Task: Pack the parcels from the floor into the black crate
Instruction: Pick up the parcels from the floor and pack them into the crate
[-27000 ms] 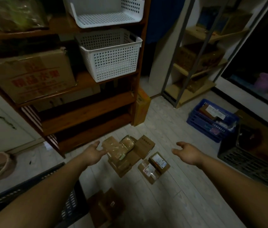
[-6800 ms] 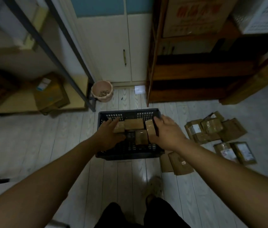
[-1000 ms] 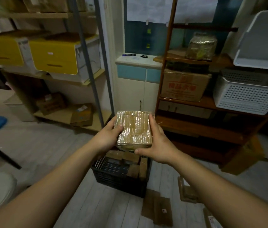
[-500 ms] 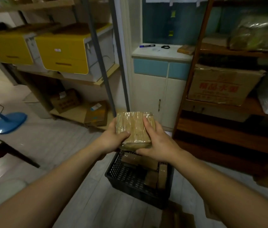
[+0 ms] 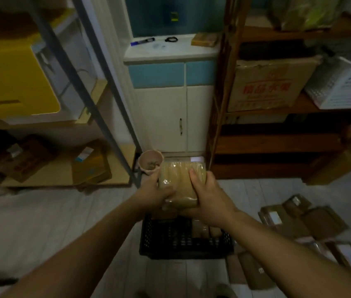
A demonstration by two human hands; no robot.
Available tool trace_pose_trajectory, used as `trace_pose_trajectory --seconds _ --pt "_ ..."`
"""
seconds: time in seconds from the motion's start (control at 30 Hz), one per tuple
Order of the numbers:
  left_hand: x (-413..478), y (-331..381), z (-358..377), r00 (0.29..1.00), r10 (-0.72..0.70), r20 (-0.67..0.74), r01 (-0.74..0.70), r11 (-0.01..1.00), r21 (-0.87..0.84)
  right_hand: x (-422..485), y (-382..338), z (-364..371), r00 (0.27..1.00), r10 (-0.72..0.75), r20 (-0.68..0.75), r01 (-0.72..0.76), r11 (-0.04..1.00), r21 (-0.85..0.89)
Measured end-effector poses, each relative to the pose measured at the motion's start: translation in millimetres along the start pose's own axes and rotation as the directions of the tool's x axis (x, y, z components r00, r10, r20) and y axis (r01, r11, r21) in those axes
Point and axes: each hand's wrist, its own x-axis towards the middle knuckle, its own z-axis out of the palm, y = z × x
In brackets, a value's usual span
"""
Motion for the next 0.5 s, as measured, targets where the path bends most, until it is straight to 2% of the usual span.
trace_pose_trajectory --seconds 0.07,0.13,0.27,0.37,0.5 --pt "16.8 -19.2 -12.1 0.995 0.038 0.093 -0.043 0.998 0.054 10.2 -3.1 24.9 0.999 0.043 0.007 -0.042 0.999 -0.014" --pt "35.2 -46.8 -16.1 0.989 0.019 0.143 -0.036 0.992 0.122 21.2 3.1 55.4 0.993 0.092 0.068 -0.089 0.995 -0.048" --pt "80.1 -123.0 0.3 0.991 -0.063 0.115 0.039 0.979 0.202 49.4 38.7 131.1 0.982 0.143 0.122 -0.124 0.981 -0.15" --pt "126.8 -197.9 23.7 0.988 -0.125 0.094 0.101 0.97 0.223 76.7 81.0 202.8 0.954 0.155 0.257 -0.12 0.982 -0.145" --pt "203.8 -312.9 62.7 0.978 -0.116 0.171 0.06 0.951 0.302 116.1 146.7 308.8 0.934 0.14 0.33 -0.108 0.988 -0.113"
